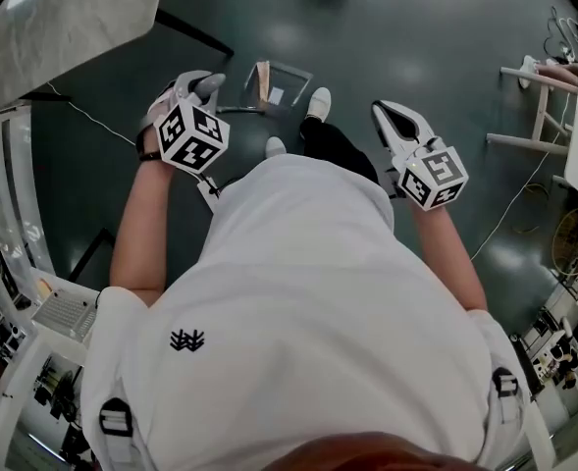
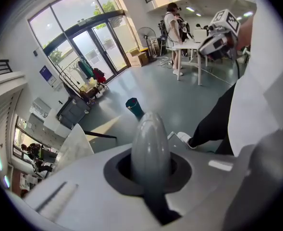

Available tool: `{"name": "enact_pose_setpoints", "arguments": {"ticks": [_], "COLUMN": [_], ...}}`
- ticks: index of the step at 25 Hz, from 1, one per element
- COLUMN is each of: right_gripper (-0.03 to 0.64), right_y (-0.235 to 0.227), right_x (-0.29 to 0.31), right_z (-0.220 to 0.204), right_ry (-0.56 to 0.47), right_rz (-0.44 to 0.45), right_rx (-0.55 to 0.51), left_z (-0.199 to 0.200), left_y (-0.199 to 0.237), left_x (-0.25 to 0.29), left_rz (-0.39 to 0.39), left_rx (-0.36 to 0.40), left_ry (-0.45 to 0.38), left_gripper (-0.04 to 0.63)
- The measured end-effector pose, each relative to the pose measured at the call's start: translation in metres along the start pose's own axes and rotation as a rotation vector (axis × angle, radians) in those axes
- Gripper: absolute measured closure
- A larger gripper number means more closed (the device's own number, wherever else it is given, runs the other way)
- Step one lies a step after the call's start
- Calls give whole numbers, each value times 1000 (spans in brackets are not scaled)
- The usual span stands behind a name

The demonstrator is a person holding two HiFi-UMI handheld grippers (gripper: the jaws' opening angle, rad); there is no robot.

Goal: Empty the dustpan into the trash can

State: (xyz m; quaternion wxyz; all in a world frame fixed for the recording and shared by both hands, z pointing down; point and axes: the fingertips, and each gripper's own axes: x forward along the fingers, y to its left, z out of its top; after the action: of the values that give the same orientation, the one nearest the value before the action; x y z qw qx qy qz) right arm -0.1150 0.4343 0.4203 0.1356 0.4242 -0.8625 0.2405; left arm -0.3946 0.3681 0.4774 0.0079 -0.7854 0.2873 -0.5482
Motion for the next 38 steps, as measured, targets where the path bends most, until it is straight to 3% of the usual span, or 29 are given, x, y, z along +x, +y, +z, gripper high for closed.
{"name": "enact_pose_setpoints", "arguments": {"ticks": [5,17,26,33,38], "right_gripper": [579,574,574,574,574], "right_y": [-38,-131,-208,-262,-292], "right_x": [24,67,111,145,163], "right_z": [35,73,114,177,199], "right_ry": [-59,-63,-49,-102,-122], "right_rz": [20,-31,-153,-274,-354], "right_rx": [-7,57,89,124,145], "left_z": [36,134,252,332,394], "left_y": [39,166,261,330,368], "left_x": [8,63,142,180,209], "left_rz": [46,74,28,-24,-60], "left_rx": [64,43,192,292,356], "left_ry": [4,-28,-108,-190,-243], "left_gripper": [538,538,538,538,538]}}
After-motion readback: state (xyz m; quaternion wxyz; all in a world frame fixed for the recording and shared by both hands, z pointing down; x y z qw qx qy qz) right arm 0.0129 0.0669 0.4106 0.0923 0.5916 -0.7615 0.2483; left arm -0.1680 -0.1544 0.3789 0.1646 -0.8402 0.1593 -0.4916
